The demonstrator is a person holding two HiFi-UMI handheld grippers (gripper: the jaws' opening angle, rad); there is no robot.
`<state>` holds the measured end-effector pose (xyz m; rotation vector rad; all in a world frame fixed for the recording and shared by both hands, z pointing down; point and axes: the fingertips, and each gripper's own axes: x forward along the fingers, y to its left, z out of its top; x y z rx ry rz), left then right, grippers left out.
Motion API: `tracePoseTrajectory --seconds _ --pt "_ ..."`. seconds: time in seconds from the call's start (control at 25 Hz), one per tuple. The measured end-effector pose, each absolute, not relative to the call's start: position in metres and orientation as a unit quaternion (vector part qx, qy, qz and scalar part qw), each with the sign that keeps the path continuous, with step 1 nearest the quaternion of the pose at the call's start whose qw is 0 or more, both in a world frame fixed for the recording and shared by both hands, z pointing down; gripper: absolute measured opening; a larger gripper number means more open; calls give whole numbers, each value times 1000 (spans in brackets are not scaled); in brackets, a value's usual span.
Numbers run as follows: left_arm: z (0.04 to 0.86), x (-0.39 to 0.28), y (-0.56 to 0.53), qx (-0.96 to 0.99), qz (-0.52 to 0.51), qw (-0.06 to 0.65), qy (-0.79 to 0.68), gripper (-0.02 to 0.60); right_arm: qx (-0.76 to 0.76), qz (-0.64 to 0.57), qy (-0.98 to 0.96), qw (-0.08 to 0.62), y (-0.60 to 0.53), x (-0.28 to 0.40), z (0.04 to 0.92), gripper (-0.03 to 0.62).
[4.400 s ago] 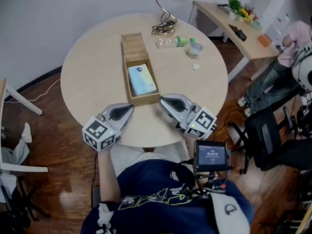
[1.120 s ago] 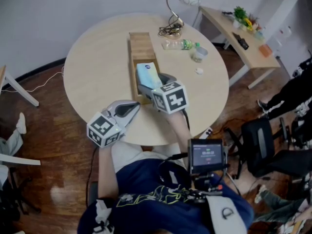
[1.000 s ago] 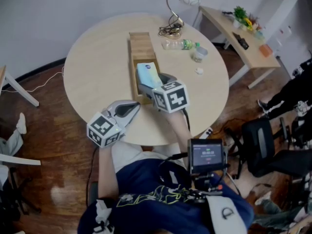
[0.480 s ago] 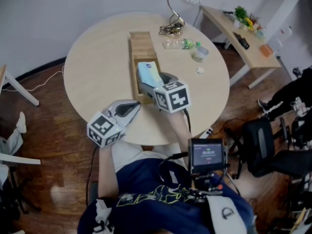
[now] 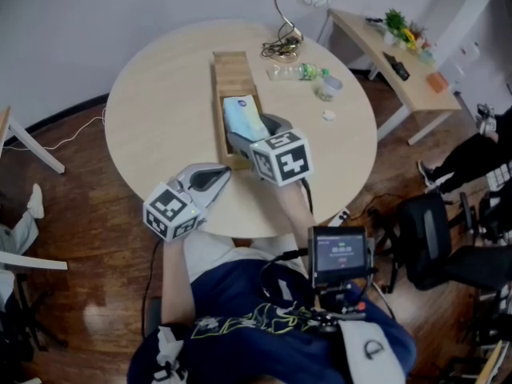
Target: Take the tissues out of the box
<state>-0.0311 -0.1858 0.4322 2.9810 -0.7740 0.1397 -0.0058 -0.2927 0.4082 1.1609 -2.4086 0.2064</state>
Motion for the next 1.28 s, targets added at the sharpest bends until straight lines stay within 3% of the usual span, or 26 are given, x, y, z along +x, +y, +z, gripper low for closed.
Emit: tracePoseTrajectory --seconds 1.28 --pt "433 -29 -188 967 48 27 -248 0 427 34 -887 176 -298 3 360 351"
